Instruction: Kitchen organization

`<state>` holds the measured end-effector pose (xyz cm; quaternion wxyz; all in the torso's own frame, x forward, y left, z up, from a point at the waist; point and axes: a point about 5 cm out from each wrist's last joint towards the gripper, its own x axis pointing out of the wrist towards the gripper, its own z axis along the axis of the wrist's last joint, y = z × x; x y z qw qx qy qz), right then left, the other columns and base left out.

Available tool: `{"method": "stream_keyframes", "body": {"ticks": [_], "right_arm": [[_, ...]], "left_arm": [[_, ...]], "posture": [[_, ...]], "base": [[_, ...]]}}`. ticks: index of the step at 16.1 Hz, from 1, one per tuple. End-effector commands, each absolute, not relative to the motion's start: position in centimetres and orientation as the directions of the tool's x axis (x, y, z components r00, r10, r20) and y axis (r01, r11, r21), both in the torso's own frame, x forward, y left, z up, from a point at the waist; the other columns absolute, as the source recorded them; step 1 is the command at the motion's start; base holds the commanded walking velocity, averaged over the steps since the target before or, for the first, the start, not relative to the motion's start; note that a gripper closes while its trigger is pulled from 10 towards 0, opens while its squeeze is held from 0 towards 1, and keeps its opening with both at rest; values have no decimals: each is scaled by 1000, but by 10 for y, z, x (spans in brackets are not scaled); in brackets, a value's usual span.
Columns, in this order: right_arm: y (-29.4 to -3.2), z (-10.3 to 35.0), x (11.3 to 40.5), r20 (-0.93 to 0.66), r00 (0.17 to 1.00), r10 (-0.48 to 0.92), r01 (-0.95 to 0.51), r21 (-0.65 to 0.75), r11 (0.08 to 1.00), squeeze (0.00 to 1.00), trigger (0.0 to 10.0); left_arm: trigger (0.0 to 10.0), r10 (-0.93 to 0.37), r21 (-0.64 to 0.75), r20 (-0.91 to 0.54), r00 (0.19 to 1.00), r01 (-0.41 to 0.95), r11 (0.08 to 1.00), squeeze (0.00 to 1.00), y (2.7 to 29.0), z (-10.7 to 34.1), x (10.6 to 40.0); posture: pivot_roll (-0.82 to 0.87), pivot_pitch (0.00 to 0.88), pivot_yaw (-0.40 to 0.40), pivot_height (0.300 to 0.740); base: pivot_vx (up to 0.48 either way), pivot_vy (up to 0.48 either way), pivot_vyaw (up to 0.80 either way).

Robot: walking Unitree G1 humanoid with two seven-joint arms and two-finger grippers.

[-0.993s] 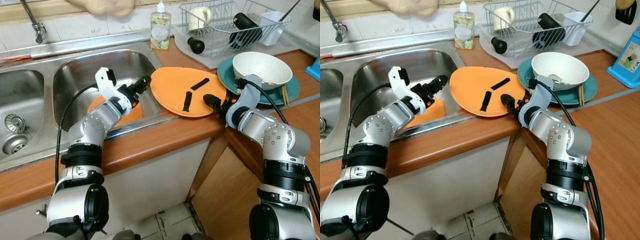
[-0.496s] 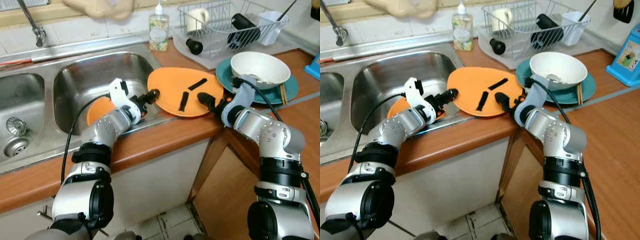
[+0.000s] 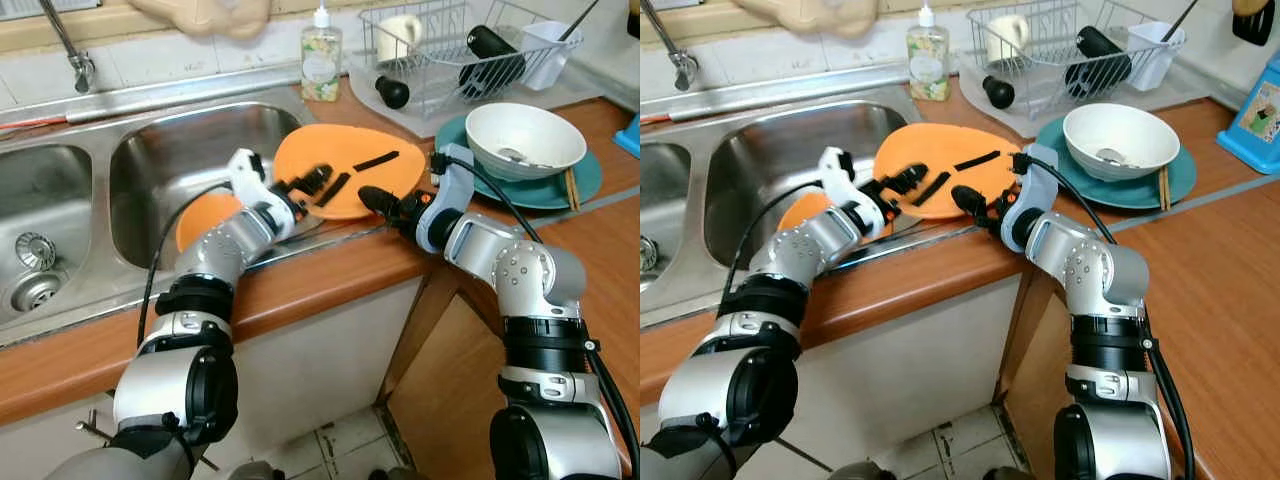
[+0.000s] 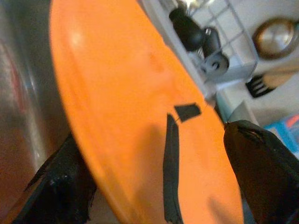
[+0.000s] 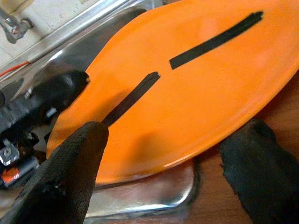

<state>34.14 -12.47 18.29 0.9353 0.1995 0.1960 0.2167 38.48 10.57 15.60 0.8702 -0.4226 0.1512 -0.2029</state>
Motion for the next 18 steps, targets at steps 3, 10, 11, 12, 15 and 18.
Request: {"method": "stream_keyframes", "body": {"ticks": [3,10,11,12,15,18], "right_arm": [[-125,189,341,-246,828,503,-366,443,819,0,10000],[-124,189,337,-244,825,510,-392,405,826,0,10000],[-125,190,336,-244,824,512,-395,400,827,0,10000],[-126,190,334,-244,823,513,-398,397,827,0,10000],[-128,193,328,-237,814,530,-430,369,824,0,10000],[-130,195,319,-232,794,562,-475,341,812,0,10000]], "left_arm": [[0,-472,-817,-50,880,236,526,0,109,163,388],[0,-451,-849,-36,892,211,485,0,111,163,389],[0,-436,-852,-49,898,190,488,0,113,162,390],[0,-426,-850,-58,903,178,495,0,115,160,390],[0,-415,-854,-64,908,165,493,0,116,159,390],[0,-399,-863,-61,915,153,481,0,119,160,391]], "posture": [[-65,0,69,740],[-65,0,69,740],[-68,0,70,740],[-69,0,71,740],[-70,0,71,740],[-71,0,71,740]], "base": [[0,0,0],[0,0,0],[0,0,0],[0,0,0],[0,0,0],[0,0,0]]}}
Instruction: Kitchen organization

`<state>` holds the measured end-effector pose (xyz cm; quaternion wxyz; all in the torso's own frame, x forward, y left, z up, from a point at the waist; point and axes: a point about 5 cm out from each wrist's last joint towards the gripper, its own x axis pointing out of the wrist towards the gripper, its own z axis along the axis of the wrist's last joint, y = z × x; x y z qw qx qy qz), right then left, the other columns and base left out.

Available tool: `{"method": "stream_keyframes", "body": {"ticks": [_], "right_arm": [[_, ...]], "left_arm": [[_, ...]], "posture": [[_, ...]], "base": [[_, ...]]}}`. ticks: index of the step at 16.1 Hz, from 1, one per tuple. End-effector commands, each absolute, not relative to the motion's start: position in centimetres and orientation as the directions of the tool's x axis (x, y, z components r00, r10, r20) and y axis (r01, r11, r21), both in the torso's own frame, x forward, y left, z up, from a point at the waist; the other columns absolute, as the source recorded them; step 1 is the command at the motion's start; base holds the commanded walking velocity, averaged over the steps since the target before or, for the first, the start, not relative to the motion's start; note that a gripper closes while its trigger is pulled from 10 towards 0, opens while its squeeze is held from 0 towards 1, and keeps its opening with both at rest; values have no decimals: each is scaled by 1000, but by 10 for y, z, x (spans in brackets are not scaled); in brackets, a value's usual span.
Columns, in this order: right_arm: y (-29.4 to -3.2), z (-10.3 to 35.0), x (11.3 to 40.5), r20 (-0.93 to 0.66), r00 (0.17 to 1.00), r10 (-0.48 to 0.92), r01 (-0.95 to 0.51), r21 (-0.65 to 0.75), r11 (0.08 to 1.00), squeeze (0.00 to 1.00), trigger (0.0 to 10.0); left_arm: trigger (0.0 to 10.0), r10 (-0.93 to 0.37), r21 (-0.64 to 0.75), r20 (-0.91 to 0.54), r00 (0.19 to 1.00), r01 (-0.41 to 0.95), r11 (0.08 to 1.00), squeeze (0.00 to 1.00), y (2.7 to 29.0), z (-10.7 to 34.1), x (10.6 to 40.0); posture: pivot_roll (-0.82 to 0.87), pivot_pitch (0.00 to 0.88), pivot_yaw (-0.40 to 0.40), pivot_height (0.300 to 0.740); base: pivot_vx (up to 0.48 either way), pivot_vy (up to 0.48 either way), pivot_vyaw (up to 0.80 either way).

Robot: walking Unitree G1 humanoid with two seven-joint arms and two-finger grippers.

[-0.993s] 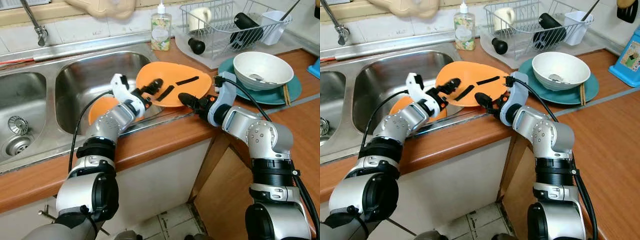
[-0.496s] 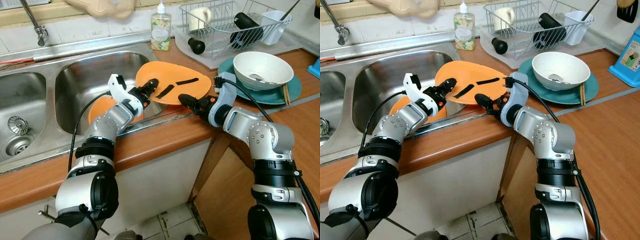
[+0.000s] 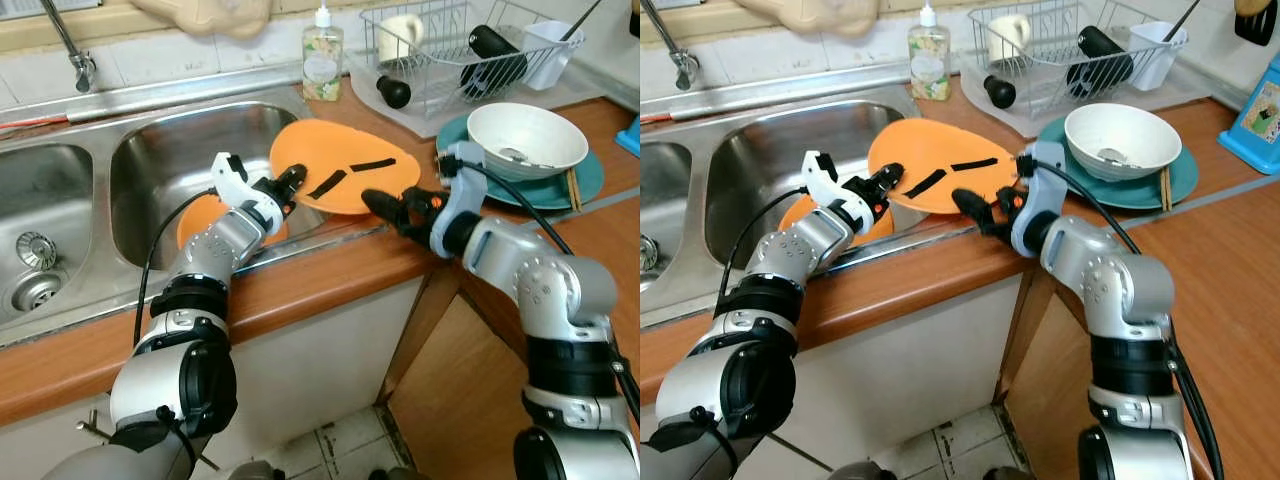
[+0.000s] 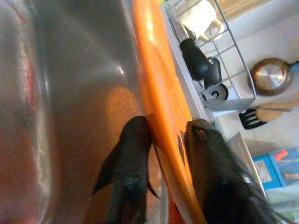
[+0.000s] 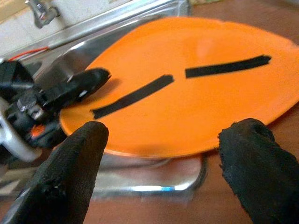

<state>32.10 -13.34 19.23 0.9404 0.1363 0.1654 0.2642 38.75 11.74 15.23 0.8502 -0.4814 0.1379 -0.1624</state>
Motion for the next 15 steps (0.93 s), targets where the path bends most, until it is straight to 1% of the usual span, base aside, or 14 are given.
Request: {"method": "stream_keyframes", "body": {"ticks": [1,3,5,6,8,9,10,11,12,13,14,15], "right_arm": [[-132,196,316,-228,793,565,-483,331,811,0,10000],[-133,199,315,-220,793,568,-492,319,810,0,10000],[-132,206,313,-195,790,581,-515,301,802,0,10000],[-130,212,311,-171,781,600,-545,279,790,0,10000],[-128,216,309,-160,774,612,-563,267,782,0,10000],[-126,219,308,-151,764,627,-583,252,772,0,10000],[-125,220,308,-148,760,632,-591,247,768,0,10000],[-123,222,307,-145,754,641,-602,239,762,0,10000],[-121,223,306,-151,745,649,-615,220,757,0,10000],[-121,223,306,-151,745,649,-615,220,757,0,10000],[-119,221,306,-174,737,653,-626,189,757,0,10000],[-118,219,305,-192,731,655,-633,168,756,0,10000]], "left_arm": [[0,-390,-878,-51,919,145,456,0,120,162,391],[0,-382,-890,-39,923,142,434,0,122,164,392],[0,-367,-906,5,930,159,391,0,128,175,393],[0,-340,-911,58,939,189,366,0,140,189,394],[0,-315,-914,94,944,207,349,0,150,199,393],[0,-271,-915,137,953,227,334,0,166,212,390],[0,-247,-915,152,957,231,331,0,174,217,388],[0,-209,-910,165,964,231,345,0,187,223,385],[0,-146,-891,153,977,201,408,0,207,226,376],[0,-146,-891,153,977,201,408,0,207,226,376],[0,-85,-846,106,991,135,517,0,224,223,368],[0,-53,-816,71,996,89,571,0,231,221,363]], "posture": [[-72,0,71,740],[-72,0,72,740],[-71,0,71,740],[-66,3,64,740],[-64,5,59,740],[-58,8,51,740],[-56,9,49,740],[-53,11,45,740],[-48,13,41,740],[-48,13,41,740],[-45,16,37,740],[-42,18,34,740]], "base": [[0,0,0],[0,0,0],[0,0,0],[0,0,0],[0,0,0],[0,0,0],[0,0,0],[0,0,0],[0,0,0],[0,0,0],[0,0,0],[0,0,0]]}}
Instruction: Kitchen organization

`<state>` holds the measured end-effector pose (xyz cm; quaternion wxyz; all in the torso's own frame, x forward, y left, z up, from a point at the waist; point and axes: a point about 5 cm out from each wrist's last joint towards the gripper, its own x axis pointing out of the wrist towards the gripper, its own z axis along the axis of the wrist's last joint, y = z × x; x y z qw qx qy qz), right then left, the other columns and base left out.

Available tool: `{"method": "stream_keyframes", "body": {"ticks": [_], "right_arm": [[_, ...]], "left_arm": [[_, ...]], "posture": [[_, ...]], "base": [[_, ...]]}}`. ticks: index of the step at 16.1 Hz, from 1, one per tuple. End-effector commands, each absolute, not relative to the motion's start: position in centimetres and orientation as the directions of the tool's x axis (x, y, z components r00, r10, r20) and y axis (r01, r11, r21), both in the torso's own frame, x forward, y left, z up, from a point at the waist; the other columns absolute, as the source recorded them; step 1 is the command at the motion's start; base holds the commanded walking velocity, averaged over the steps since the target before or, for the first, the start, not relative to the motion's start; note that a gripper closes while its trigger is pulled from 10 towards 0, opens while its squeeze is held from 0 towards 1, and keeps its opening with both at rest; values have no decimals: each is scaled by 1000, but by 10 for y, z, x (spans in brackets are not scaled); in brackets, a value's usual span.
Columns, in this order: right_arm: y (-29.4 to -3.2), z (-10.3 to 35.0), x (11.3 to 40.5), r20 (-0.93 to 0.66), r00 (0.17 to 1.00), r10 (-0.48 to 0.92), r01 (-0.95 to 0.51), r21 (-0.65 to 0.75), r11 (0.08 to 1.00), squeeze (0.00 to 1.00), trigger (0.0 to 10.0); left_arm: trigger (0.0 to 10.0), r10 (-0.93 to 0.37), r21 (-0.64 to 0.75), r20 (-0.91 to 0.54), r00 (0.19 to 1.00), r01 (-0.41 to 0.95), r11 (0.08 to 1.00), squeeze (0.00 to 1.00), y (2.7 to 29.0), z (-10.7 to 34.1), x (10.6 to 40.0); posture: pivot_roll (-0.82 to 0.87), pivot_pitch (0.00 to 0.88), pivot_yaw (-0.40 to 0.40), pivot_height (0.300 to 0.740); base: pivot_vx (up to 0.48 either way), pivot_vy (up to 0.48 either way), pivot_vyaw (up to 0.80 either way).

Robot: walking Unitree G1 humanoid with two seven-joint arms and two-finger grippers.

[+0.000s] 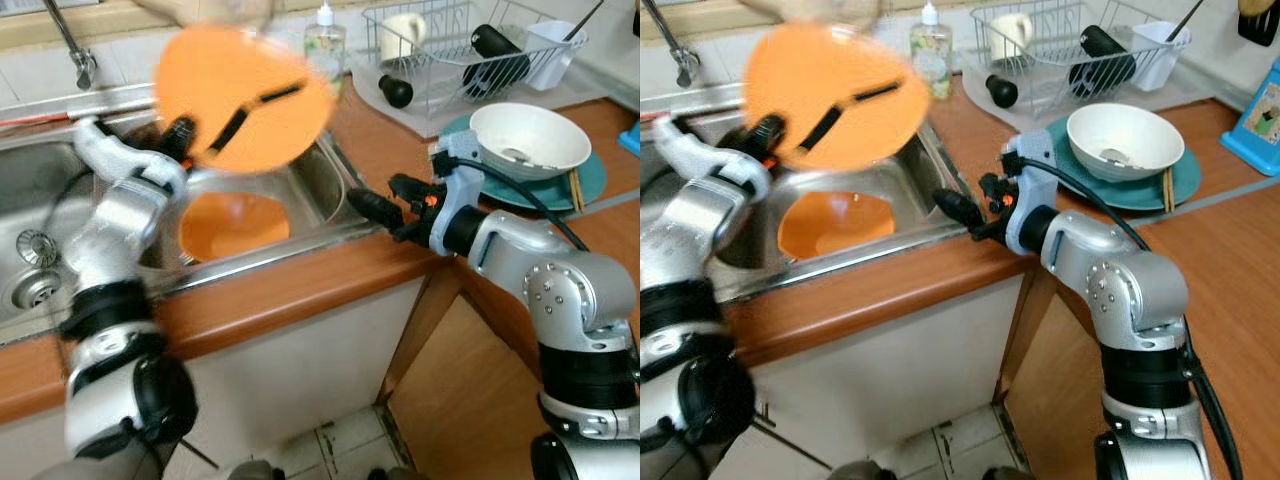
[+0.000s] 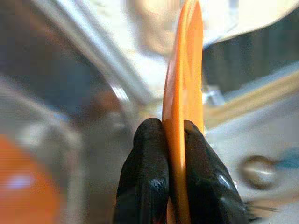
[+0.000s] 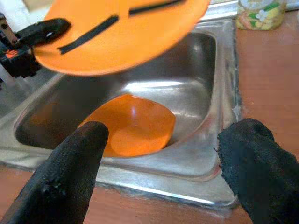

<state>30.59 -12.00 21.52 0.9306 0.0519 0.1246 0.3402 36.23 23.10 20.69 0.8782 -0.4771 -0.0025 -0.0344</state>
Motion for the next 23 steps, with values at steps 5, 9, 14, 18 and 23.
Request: {"method": "stream_keyframes", "body": {"ticks": [5,9,14,18,23], "right_arm": [[-112,210,300,-272,702,658,-672,55,739,0,10000],[-110,207,297,-300,691,658,-685,19,728,0,10000],[-109,205,296,-306,695,650,-680,12,733,0,10000],[-111,203,295,-311,707,636,-667,8,745,0,10000],[-113,202,299,-315,727,610,-642,3,767,0,10000]], "left_arm": [[0,-7,-674,-134,991,-87,734,0,234,194,357],[0,-29,-604,-269,963,-145,783,0,219,176,367],[10000,-49,-547,-402,914,-197,813,0,209,158,376],[10000,-33,-522,-455,890,-237,819,1000,208,148,378],[10000,1,-476,-466,885,-251,843,1000,218,144,376]], "posture": [[-42,17,35,740],[-48,13,43,740],[-59,1,54,740],[-69,0,56,740],[-65,0,45,740]], "base": [[0,0,0],[0,0,0],[0,0,0],[0,0,0],[0,0,0]]}}
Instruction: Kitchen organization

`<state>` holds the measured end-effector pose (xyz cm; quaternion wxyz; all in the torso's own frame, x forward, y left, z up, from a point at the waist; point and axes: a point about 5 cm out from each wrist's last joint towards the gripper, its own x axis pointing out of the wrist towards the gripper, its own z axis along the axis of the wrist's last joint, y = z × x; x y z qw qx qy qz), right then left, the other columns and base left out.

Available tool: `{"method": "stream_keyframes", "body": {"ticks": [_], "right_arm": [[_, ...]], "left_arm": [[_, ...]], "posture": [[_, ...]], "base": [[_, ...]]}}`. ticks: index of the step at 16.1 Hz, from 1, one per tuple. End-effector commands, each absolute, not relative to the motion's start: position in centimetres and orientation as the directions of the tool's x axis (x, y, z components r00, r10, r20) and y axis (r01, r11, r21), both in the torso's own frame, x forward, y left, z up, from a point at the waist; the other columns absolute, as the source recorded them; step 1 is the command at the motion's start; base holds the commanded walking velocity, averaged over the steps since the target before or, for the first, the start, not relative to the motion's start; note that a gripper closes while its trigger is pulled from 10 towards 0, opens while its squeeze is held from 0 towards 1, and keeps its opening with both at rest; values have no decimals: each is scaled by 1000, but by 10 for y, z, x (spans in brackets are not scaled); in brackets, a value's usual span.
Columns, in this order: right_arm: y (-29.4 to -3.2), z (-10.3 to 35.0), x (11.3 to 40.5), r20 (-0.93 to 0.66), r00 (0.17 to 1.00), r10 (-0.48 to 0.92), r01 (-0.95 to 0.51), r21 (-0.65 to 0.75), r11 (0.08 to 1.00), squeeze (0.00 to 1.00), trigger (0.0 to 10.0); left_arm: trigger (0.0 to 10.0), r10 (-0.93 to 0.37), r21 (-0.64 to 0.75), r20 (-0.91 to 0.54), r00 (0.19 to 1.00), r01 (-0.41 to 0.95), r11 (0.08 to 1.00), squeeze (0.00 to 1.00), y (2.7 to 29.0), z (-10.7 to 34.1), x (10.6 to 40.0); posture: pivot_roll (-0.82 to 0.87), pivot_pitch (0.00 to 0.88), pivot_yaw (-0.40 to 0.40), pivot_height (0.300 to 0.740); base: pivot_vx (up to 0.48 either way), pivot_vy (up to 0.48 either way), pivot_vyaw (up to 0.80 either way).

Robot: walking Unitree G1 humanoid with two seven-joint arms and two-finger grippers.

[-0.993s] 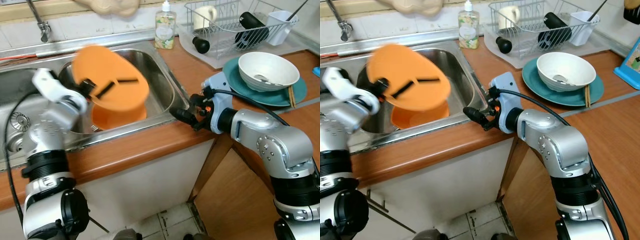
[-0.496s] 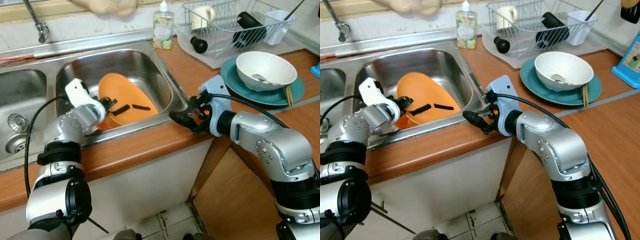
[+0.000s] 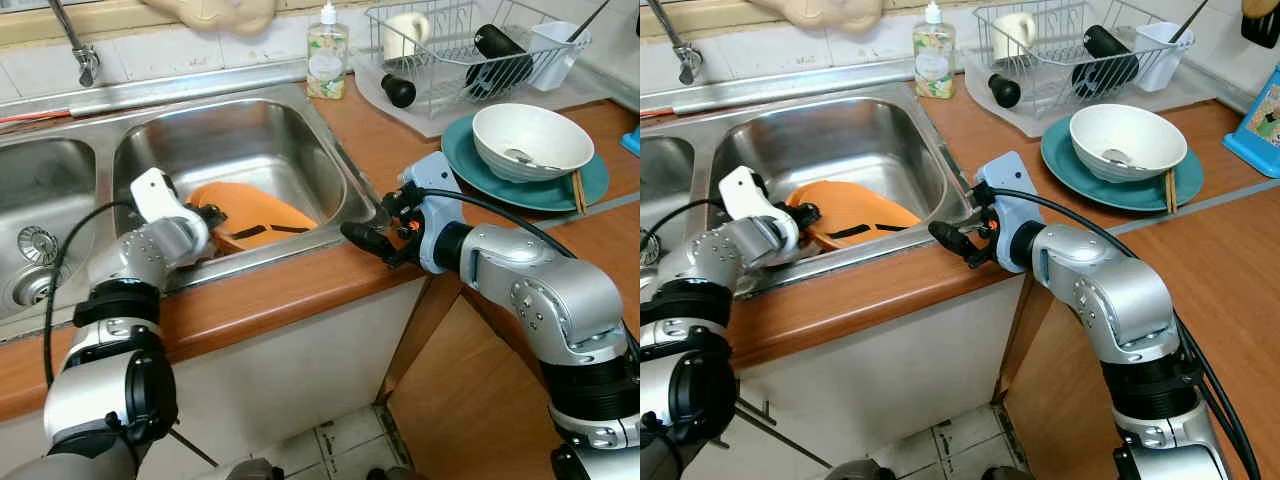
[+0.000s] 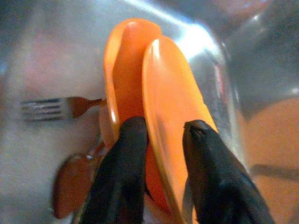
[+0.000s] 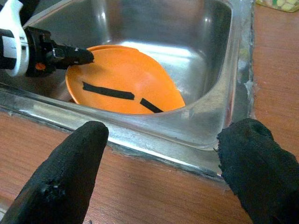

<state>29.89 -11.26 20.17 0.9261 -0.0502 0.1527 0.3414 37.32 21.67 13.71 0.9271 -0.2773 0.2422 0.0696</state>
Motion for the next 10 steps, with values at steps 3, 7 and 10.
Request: {"method": "stream_keyframes", "body": {"ticks": [3,7,10], "right_arm": [[-117,200,304,-314,772,553,-584,-9,812,0,10000],[-126,196,305,-323,811,488,-506,31,862,1000,10000],[-127,207,307,-171,886,431,-440,-18,898,1000,10000]], "left_arm": [[10000,35,-306,-402,915,-171,937,1000,226,153,374],[10000,-6,-91,-273,962,-20,996,1000,226,172,365],[10000,-16,-26,-92,996,13,1000,1000,221,197,351]], "posture": [[-61,0,41,740],[-57,3,34,740],[-56,14,29,740]], "base": [[0,0,0],[0,0,0],[0,0,0]]}}
